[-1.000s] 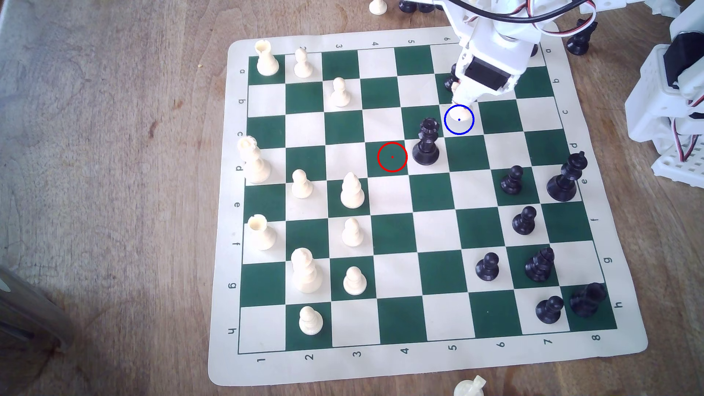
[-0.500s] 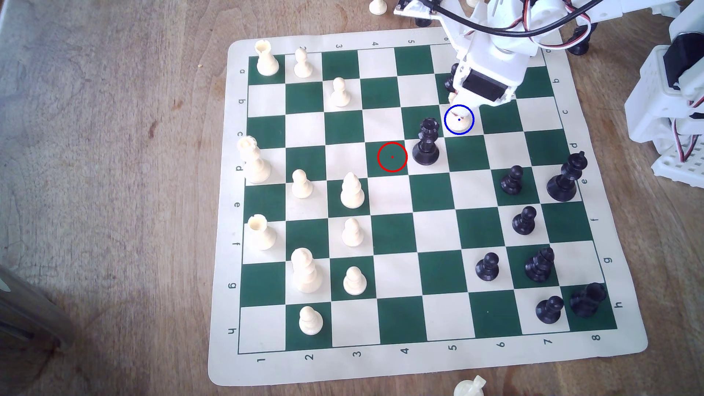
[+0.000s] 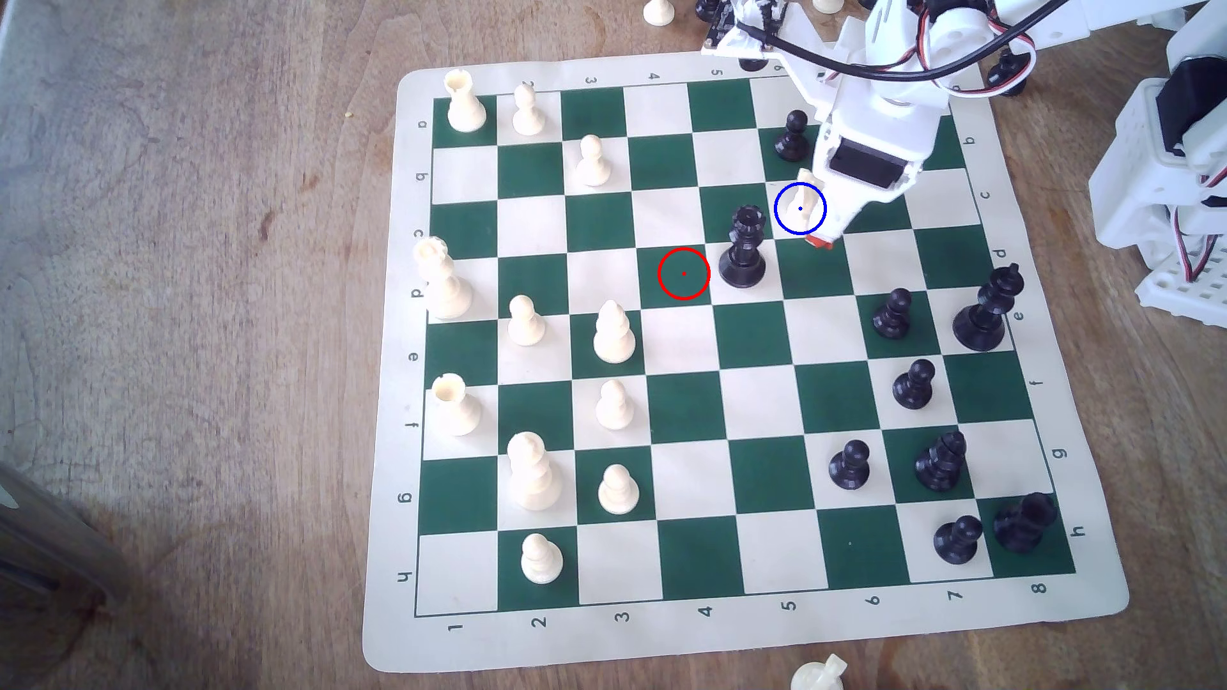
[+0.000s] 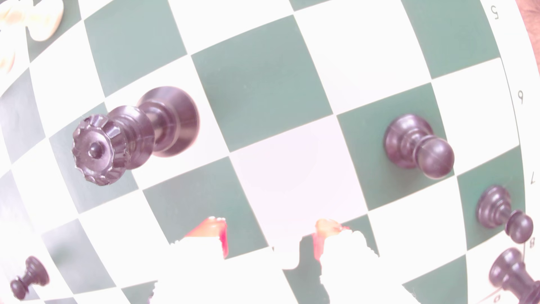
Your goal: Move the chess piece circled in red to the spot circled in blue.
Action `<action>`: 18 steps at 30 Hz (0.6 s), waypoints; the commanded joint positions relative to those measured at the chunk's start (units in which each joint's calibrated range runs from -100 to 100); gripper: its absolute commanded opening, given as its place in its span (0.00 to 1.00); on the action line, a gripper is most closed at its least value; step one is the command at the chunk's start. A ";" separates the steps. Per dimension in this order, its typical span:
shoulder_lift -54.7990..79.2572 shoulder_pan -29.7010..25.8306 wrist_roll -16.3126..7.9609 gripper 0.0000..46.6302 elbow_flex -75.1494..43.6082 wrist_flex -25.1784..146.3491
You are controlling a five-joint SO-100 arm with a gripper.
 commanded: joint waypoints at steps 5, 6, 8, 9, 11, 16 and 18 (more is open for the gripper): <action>-6.88 0.33 0.44 0.39 -0.61 4.34; -7.56 0.25 0.44 0.39 -0.61 4.92; -10.45 0.18 0.39 0.38 -1.07 7.21; -11.47 0.18 0.34 0.38 -1.43 8.19; -13.68 0.18 0.39 0.38 -2.15 10.24; -21.15 -0.92 0.20 0.37 -2.43 16.46; -26.58 -1.39 0.05 0.37 0.20 18.26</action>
